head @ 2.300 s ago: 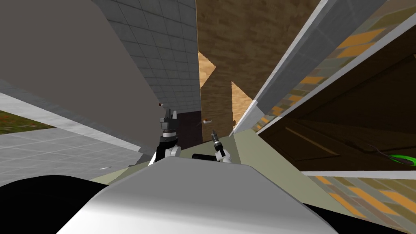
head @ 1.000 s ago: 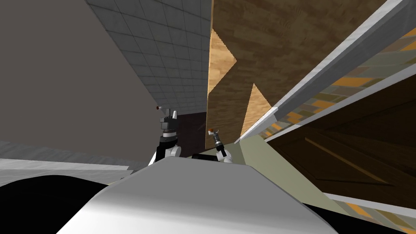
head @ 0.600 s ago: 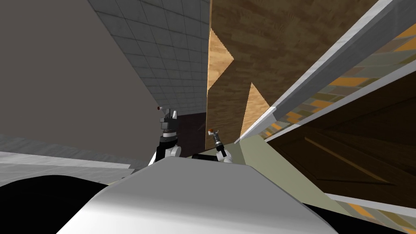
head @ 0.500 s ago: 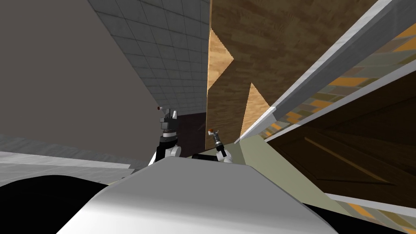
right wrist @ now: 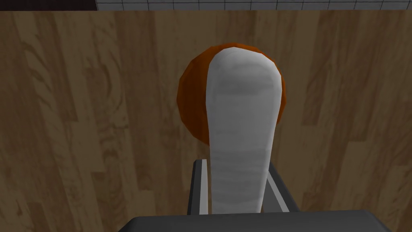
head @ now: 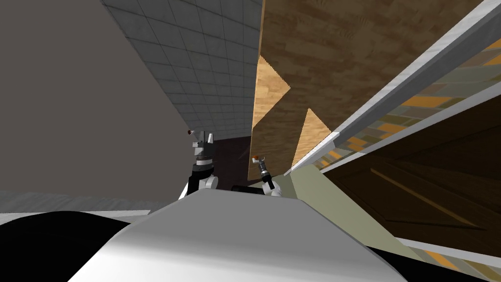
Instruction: Push the door open
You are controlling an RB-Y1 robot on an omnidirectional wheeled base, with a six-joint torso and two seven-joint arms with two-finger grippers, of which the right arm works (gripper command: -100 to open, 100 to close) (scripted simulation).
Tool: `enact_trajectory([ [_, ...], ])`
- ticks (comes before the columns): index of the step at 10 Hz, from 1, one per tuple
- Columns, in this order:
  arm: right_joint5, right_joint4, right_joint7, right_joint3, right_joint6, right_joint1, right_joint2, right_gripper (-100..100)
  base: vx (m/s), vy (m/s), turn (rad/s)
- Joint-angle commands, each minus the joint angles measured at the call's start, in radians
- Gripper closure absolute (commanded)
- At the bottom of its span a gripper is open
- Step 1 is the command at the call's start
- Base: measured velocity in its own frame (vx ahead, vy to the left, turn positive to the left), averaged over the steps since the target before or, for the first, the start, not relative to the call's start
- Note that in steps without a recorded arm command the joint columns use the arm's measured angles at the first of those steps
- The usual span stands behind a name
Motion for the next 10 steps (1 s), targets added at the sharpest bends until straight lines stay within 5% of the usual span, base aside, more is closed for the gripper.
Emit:
enact_trajectory([
  [1, -0.014, 0.027, 0.010, -0.028, -0.018, -0.018, -0.016, 100, 0.142, 0.087, -0.032],
  [10, -0.068, 0.028, 0.044, -0.130, -0.015, -0.020, -0.050, 100, 0.160, 0.131, -0.070],
])
